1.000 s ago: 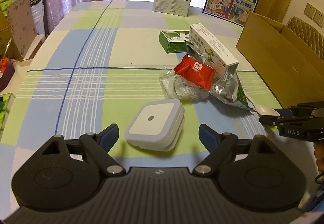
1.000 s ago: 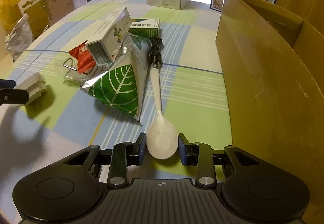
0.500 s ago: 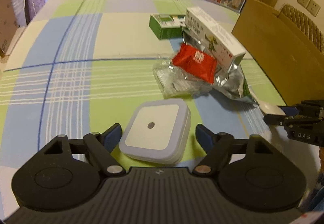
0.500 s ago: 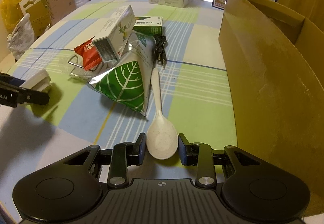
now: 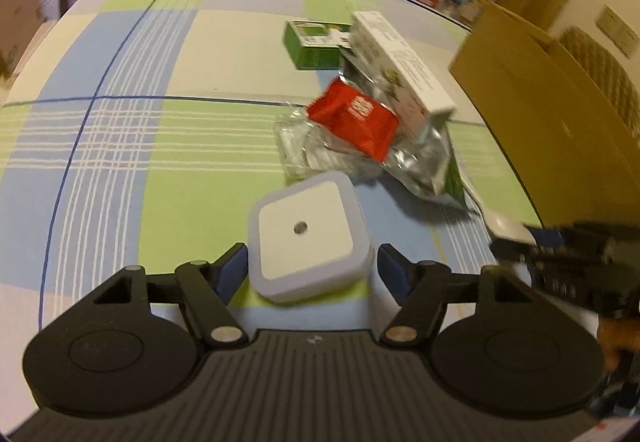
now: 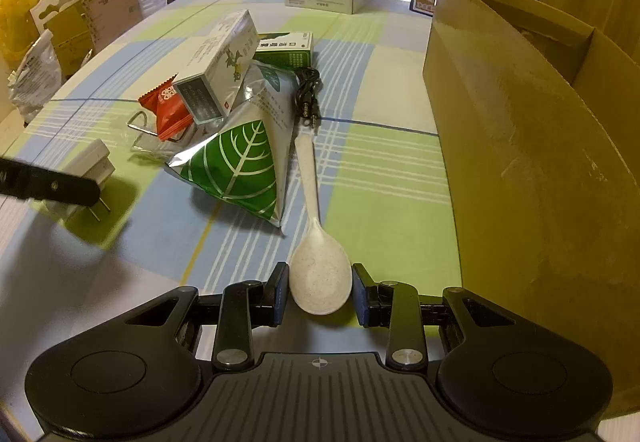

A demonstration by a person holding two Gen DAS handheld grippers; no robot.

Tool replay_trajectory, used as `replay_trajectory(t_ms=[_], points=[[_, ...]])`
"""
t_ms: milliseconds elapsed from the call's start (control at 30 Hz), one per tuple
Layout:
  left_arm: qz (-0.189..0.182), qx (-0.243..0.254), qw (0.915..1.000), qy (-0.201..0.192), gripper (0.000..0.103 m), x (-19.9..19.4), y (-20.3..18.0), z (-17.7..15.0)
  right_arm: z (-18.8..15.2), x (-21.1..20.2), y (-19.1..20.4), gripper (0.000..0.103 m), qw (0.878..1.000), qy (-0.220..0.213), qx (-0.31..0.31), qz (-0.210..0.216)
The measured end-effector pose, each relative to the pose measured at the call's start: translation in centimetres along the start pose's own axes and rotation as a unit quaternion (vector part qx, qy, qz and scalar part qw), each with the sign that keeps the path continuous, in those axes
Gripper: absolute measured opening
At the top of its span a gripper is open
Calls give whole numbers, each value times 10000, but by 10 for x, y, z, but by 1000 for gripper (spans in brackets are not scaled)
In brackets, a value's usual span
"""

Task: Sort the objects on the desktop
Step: 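Grasp the white spoon with the right tool while the left tool grasps the white night light, then lift both items into the cardboard box and open both tools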

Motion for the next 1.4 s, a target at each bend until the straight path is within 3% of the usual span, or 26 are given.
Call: replay_trajectory(t_ms=[167,533,700,900,967,1067,1400], points=[[41,-351,9993,97,65,7,2,6,0,1,0,30,10000,-8,-15,-2],[22,-283,9996,45,62,6,-6,-5,5,5,1,31,9996,-40,-234,-134],[2,-242,9997,-40,62,4,-11,-10,5,9,5,38,9978,-99,-592,-275],[-85,-307,9995,-86,62,4,-9,-12,7,11,0,37,9991,-97,-393,-152],[-117,-348,9993,-103,62,4,-8,-13,8,10,-1,30,9996,-59,-259,-53],[-150,-388,9991,-121,62,3,-7,-14,7,7,1,30,9999,-65,-157,14],[-89,-212,9995,-201,61,-1,-15,-17,8,-15,8,30,9974,-626,-234,-269]])
Point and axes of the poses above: each gripper's, at about its wrist camera, not at the fingertips, and x roughly the way its jaws point, y to its left, z to its top, the point moved 2 cm from there along x, roughly the way its jaws point, and after that the axes turned 10 degrees about z, right-handed, at the moved point
